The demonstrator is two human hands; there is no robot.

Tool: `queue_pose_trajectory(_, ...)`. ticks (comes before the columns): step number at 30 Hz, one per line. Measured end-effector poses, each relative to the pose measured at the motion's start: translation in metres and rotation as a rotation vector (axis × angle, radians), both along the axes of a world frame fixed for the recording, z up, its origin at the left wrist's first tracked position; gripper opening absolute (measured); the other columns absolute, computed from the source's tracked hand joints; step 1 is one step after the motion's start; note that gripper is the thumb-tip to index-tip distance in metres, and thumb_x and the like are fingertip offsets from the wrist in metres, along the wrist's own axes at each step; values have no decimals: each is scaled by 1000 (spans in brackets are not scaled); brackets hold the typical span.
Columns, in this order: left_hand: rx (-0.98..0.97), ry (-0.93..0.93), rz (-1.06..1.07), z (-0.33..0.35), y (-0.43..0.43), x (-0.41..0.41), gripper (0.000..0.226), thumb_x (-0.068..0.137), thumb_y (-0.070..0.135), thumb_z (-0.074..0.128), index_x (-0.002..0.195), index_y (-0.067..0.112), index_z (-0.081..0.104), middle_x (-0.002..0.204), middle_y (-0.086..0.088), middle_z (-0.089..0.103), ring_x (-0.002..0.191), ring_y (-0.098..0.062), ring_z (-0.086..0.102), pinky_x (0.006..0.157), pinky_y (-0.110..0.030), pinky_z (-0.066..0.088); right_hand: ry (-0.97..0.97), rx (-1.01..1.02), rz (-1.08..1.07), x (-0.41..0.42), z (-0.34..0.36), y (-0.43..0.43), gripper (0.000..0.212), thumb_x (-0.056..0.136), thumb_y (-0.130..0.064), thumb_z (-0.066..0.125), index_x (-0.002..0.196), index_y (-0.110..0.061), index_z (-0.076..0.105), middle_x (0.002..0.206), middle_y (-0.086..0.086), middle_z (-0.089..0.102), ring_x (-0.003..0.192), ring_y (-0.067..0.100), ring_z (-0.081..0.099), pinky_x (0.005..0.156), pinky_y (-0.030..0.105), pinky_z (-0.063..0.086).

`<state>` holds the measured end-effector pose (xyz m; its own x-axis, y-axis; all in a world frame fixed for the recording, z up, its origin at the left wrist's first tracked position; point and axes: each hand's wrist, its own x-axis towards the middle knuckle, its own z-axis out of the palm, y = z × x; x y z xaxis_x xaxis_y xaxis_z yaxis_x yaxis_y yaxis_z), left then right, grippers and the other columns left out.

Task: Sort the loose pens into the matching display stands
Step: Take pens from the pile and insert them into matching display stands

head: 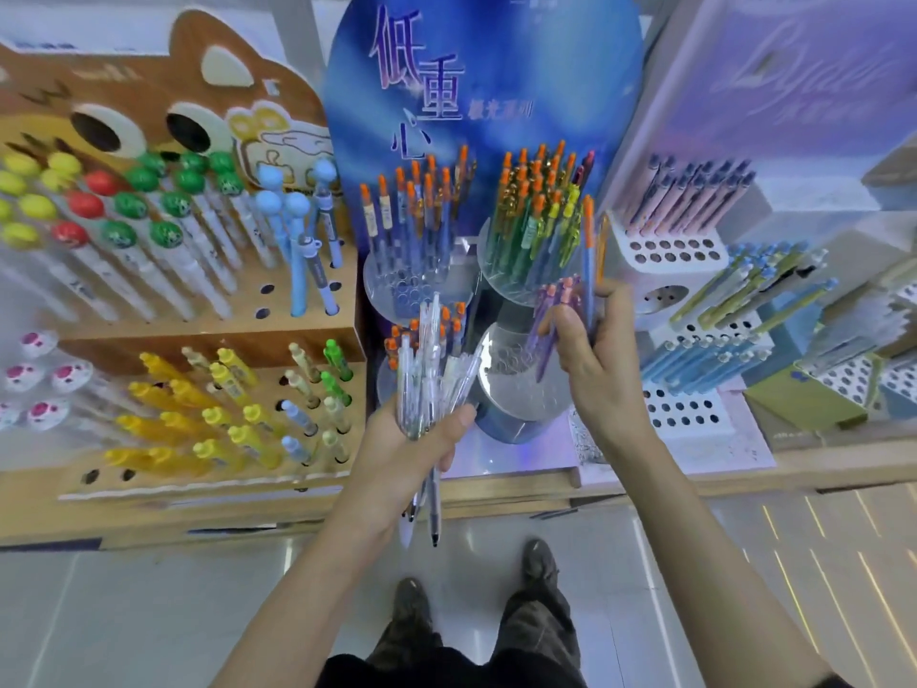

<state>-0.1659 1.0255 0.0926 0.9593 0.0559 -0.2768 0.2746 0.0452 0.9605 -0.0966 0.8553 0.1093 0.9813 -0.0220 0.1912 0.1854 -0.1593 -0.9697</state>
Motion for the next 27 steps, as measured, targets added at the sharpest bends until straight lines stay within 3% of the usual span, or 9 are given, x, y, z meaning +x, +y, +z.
queue_pose_trajectory(4, 4, -11, -6, 1, 0, 3, 21, 85, 19, 66, 72, 12, 51, 49, -3, 47, 47, -13, 44, 54, -17, 41, 8, -13, -2, 0, 3, 0, 21, 96, -9, 52, 94, -27, 40, 66, -6, 53, 51, -2, 46, 54, 9, 36)
queue_pose_trajectory(9, 32, 3, 2, 0, 1, 4, 21, 85, 22, 66, 69, 17, 53, 49, -1, 47, 48, -12, 45, 53, -16, 41, 43, -28, -58, 2, 0, -4, 21, 90, -11, 63, 85, -8, 42, 50, -18, 43, 47, -2, 37, 52, 10, 33)
queue_pose_trajectory(12, 52, 7, 4, -1, 0, 4, 25, 85, 24, 66, 66, 15, 52, 48, -1, 48, 48, -11, 46, 54, -15, 41, 18, -76, -77, 7, 0, -8, 12, 88, -12, 66, 83, -9, 55, 66, -16, 42, 58, -2, 42, 61, 9, 35)
queue_pose_trajectory(15, 58, 22, 16, 0, 0, 6, 29, 85, 25, 66, 63, 13, 52, 49, -1, 48, 48, -11, 47, 58, -21, 41, -50, -166, -57, 11, 2, -12, 10, 90, -12, 63, 93, -21, 65, 90, 7, 51, 79, -3, 52, 77, 9, 38)
queue_pose_trajectory(17, 55, 22, 25, 0, -1, 6, 30, 85, 25, 67, 62, 13, 51, 49, -1, 48, 48, -11, 47, 61, -25, 40, -69, -210, -38, 14, 2, -14, 13, 91, -13, 62, 101, -19, 66, 89, 8, 52, 77, -2, 52, 75, 9, 37)
queue_pose_trajectory(21, 38, 5, 30, 1, -3, 6, 26, 85, 23, 67, 65, 14, 52, 48, 0, 48, 48, -11, 46, 61, -26, 39, -89, -274, -14, 17, 0, -16, 12, 92, -12, 61, 102, -15, 66, 82, -7, 48, 72, -3, 51, 71, 8, 35)
queue_pose_trajectory(27, 23, -3, 15, 0, -5, 6, 22, 85, 22, 66, 71, 14, 52, 49, -2, 46, 48, -13, 43, 59, -25, 39, -72, -247, -4, 13, -6, -17, 11, 91, -12, 61, 100, -14, 67, 84, -1, 51, 73, -1, 52, 71, 10, 37)
